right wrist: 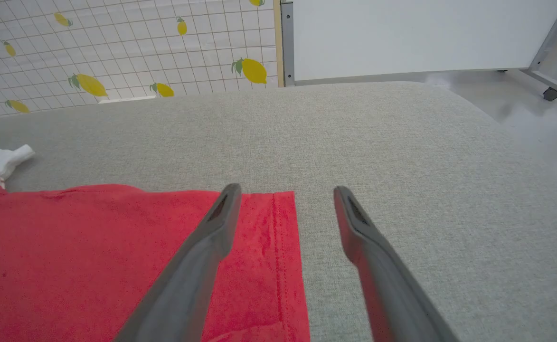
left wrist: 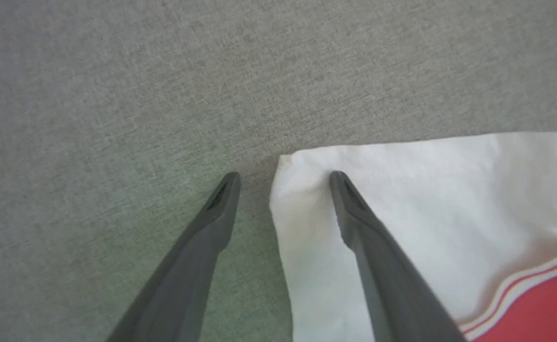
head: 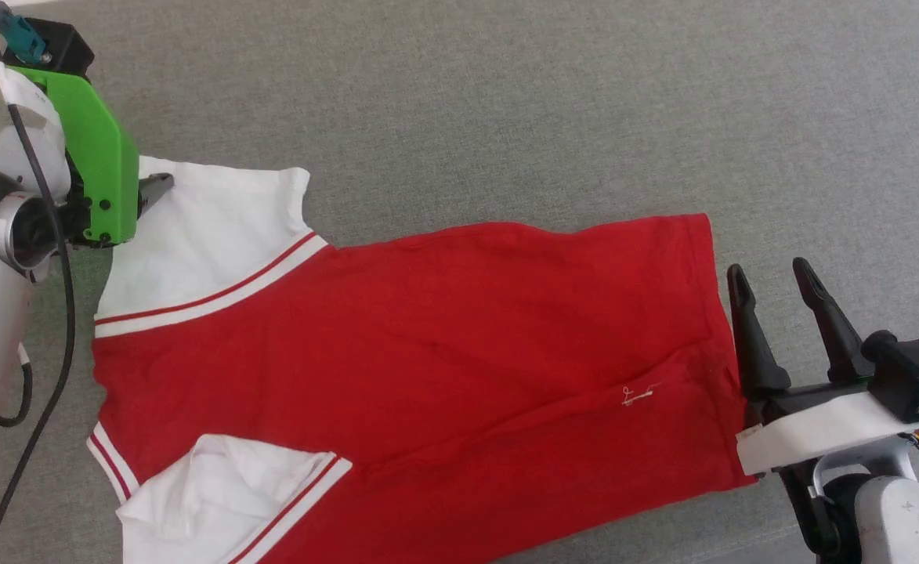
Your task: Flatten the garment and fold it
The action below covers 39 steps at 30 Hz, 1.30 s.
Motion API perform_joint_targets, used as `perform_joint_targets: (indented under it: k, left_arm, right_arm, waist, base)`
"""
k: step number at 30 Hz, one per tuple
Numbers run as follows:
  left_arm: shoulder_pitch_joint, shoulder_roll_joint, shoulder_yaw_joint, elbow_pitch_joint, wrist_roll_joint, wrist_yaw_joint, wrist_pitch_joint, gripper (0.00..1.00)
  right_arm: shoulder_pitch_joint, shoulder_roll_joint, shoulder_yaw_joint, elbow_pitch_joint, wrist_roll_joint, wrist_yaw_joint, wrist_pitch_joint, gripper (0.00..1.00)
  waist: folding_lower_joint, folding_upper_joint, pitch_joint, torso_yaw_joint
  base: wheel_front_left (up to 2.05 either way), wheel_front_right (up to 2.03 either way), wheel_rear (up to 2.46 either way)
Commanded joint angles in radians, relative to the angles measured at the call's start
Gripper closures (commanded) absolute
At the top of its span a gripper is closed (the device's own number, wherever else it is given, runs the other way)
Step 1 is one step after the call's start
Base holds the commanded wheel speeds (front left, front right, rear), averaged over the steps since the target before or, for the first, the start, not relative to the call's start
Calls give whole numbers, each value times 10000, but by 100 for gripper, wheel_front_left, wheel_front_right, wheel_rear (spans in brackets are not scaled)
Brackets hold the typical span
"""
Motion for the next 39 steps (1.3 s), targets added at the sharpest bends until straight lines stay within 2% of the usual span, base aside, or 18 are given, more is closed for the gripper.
perform_joint_targets:
  k: [1,2,3,8,11,12,17,23,27,32,39]
  left_arm:
    - [-98,50,-92,60,-110,-5,163,0]
    - [-47,49,-204,72,-216,-26,365,11]
    - [-3,59,-333,-32,-371,-54,418,100]
    - [103,80,-699,-151,-292,-81,-508,100]
    - [202,35,-1029,-334,-242,-84,-1336,100]
    - [348,32,-1524,-628,-190,-85,-2111,100]
    - [556,13,-2296,-1444,-274,-86,-3705,100]
    - [839,181,-3018,-2517,-355,-87,-4922,100]
    - [1113,297,-3129,-3229,-345,-87,-5440,100]
    - [1604,279,-3247,-4305,-276,133,-5747,100]
    - [1800,136,-3307,-4823,-228,301,-6001,100]
  right_arm:
    - [-169,27,-5,39,46,-15,-86,0]
    - [-177,28,-15,51,46,-15,-90,0]
    - [-181,30,-55,66,39,-15,-91,0]
    - [-161,4,-110,121,-78,-15,101,0]
    - [-147,-369,-129,103,-41,-15,573,0]
    - [-221,-1043,-71,80,175,-15,1415,0]
    - [-755,-2621,286,254,1068,-15,3720,0]
    - [-2017,-4250,1235,1140,2472,-15,6416,0]
    - [-2786,-5048,2072,1913,3044,-15,7628,0]
    - [-3673,-5742,2970,3107,2987,-15,8222,0]
    - [-3967,-6194,4293,3870,3381,-15,8607,0]
  waist:
    - [-1,0,137,-61]
    - [-1,0,149,-48]
    - [-1,0,162,-1]
    - [-1,0,-76,284]
    - [-1,0,-459,599]
    - [-1,0,-870,960]
    - [-1,0,-1327,1680]
    - [-1,0,-1466,2438]
    - [-1,0,-1406,2872]
    - [-1,0,-1257,3445]
    - [-1,0,-1007,3897]
  base:
    - [0,0,0]
    - [0,0,0]
    - [0,0,0]
    - [0,0,0]
    - [0,0,0]
    - [0,0,0]
    - [0,0,0]
    - [0,0,0]
    - [0,0,0]
    - [0,0,0]
    - [0,0,0]
